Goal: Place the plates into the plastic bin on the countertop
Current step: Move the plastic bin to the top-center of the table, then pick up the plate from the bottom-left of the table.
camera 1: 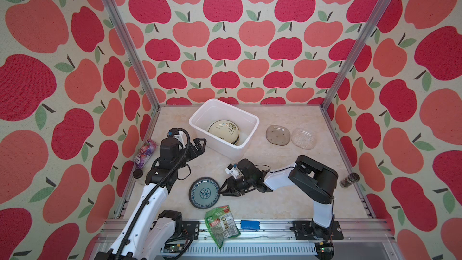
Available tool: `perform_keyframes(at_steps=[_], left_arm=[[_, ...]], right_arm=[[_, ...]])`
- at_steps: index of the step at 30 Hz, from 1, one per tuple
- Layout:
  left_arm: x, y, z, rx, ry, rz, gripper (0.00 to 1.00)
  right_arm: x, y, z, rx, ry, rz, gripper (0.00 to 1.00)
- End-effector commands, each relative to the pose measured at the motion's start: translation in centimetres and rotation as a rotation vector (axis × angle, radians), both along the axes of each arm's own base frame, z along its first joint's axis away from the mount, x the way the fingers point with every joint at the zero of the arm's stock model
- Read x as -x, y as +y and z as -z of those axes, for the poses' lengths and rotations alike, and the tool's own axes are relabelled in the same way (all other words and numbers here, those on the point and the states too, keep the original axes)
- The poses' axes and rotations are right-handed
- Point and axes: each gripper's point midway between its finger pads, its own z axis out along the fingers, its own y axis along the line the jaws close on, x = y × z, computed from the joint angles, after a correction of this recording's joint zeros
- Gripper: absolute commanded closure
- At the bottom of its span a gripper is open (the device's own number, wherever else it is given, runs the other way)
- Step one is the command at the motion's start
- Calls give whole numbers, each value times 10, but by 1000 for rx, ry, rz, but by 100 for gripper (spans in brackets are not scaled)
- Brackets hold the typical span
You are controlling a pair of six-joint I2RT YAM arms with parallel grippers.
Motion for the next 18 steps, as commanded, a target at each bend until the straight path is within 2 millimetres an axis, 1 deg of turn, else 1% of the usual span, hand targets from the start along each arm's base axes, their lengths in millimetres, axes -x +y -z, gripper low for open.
perform_keyframes(at_steps=[1,6,7,18], left_arm=[[25,2,23,-19,88,27,1],[34,7,29,-12,92,16,1],[35,8,30,-14,95,14,1],[39,14,33,0,88,4,1]], right_arm=[[-5,8,-3,-11,25,38,57],[-3,8,5,39,35,33,59],[-3,7,9,59,44,36,61],[-3,8,33,146,111,38,69]])
